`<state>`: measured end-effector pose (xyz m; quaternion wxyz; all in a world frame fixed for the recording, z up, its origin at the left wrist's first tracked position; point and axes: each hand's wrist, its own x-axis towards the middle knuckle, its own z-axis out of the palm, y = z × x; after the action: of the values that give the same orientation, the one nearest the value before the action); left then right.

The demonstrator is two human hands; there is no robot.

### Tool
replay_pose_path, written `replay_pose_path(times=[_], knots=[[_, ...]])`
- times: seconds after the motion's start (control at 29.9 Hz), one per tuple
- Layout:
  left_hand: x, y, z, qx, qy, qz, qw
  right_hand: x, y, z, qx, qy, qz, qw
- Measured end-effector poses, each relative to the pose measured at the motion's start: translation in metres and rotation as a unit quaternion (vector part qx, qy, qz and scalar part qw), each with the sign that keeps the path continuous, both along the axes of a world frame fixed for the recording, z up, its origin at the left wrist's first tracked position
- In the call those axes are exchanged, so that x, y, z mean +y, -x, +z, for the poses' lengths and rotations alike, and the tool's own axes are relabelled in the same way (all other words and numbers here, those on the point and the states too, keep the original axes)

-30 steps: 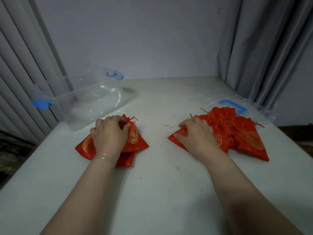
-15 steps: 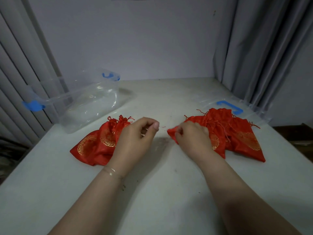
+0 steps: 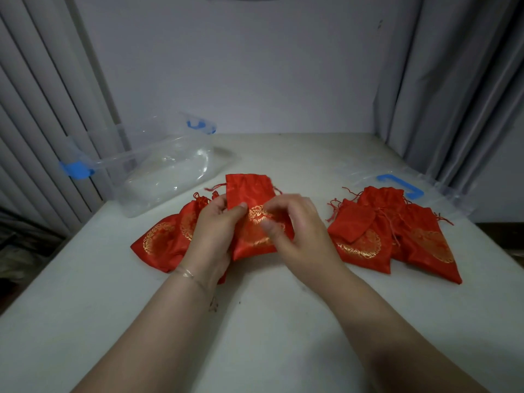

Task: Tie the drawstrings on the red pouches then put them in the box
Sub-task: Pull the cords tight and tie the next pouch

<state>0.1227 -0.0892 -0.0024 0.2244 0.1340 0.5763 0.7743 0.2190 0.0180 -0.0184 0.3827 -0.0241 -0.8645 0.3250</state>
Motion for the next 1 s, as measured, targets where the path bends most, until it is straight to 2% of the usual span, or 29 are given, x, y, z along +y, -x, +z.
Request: replay_pose_path(times=[0.07, 0.17, 0.27, 0.37, 0.54, 0.67, 0.74, 0.84, 0.9, 1.0], knots=[[0.001, 0.000, 0.000, 0.003, -0.011, -0.014, 1.000, 0.001, -0.002, 0.002, 0.019, 0.073, -0.078, 0.994], [0.002, -0.005, 0.002, 0.013, -0.010, -0.063, 0.998, 0.015, 0.000, 0.001, -0.070, 0.169, -0.136, 0.974], [0.004, -0.012, -0.002, 0.012, -0.003, -0.105, 0.994, 0.024, 0.003, 0.000, -0.099, 0.307, -0.069, 0.944], [0.009, -0.017, -0.004, 0.015, 0.008, -0.135, 0.991, 0.025, 0.001, 0.001, -0.037, 0.364, -0.053, 0.929], [0.012, -0.011, -0.007, -0.005, 0.065, -0.066, 0.996, 0.021, 0.003, 0.001, -0.019, 0.481, -0.010, 0.876], [0.008, -0.016, -0.002, 0.050, 0.077, -0.056, 0.994, 0.023, 0.002, 0.003, 0.023, 0.532, -0.011, 0.847], [0.006, -0.015, -0.003, 0.132, 0.122, -0.032, 0.983, 0.027, 0.001, 0.002, 0.037, 0.530, -0.025, 0.847], [0.003, -0.011, -0.007, 0.268, 0.179, 0.020, 0.946, 0.035, 0.001, 0.000, 0.046, 0.491, -0.078, 0.866], [0.002, -0.010, -0.006, 0.291, 0.149, 0.028, 0.945, 0.041, 0.002, 0.000, 0.053, 0.469, -0.111, 0.874], [0.001, -0.013, -0.002, 0.268, 0.040, -0.029, 0.962, 0.050, 0.005, -0.003, 0.042, 0.473, -0.141, 0.869]])
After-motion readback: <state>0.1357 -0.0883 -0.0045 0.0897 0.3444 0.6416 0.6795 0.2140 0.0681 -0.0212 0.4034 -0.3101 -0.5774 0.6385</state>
